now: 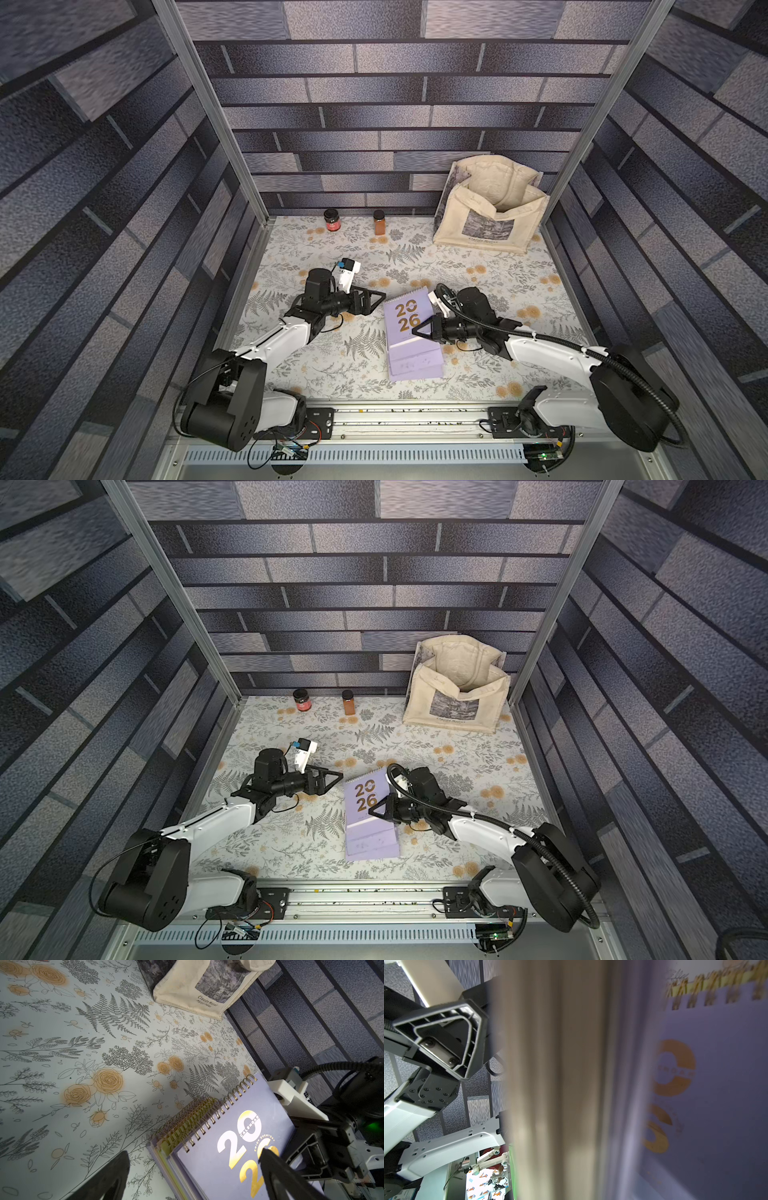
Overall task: Stack the calendars
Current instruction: Place the calendar at the calendar.
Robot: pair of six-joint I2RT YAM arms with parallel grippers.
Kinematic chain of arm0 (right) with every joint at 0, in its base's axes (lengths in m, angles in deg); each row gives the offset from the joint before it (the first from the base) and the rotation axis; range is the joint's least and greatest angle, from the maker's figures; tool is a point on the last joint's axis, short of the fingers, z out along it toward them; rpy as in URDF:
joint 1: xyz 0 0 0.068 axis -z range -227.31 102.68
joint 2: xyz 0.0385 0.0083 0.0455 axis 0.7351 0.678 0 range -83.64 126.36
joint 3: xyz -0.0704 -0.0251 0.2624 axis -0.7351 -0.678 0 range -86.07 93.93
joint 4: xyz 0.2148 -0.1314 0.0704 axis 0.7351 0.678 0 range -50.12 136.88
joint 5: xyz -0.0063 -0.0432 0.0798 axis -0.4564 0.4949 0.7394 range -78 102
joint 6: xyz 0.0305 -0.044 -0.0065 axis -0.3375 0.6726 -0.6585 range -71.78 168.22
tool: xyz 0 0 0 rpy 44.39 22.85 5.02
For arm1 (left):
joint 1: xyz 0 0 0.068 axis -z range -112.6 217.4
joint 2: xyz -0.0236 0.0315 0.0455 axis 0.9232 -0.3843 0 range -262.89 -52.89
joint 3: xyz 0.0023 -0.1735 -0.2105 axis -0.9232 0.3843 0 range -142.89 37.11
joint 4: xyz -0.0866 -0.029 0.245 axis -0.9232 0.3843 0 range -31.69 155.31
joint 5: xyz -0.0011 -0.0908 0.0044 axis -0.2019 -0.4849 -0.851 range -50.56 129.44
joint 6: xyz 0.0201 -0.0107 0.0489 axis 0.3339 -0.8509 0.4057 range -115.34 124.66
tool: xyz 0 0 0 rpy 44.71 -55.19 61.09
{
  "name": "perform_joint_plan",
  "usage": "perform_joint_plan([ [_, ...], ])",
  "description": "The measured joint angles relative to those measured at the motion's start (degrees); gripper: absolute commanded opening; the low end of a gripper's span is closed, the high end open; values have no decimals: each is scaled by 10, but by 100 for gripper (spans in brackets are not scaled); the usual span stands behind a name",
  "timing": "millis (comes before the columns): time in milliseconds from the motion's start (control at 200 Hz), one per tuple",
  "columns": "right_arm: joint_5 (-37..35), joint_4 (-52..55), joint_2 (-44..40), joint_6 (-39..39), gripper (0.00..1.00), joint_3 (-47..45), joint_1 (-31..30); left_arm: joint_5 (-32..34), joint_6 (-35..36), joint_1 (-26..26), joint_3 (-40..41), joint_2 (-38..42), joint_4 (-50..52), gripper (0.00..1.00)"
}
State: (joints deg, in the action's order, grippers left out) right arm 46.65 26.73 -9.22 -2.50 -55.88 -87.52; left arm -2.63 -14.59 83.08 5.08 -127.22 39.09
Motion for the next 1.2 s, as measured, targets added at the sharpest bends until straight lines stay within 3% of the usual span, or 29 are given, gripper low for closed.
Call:
perform_joint_plan([
  [1202, -47, -74, -3, -51, 0, -49, -25, 0, -5, 13, 1, -10, -5, 100],
])
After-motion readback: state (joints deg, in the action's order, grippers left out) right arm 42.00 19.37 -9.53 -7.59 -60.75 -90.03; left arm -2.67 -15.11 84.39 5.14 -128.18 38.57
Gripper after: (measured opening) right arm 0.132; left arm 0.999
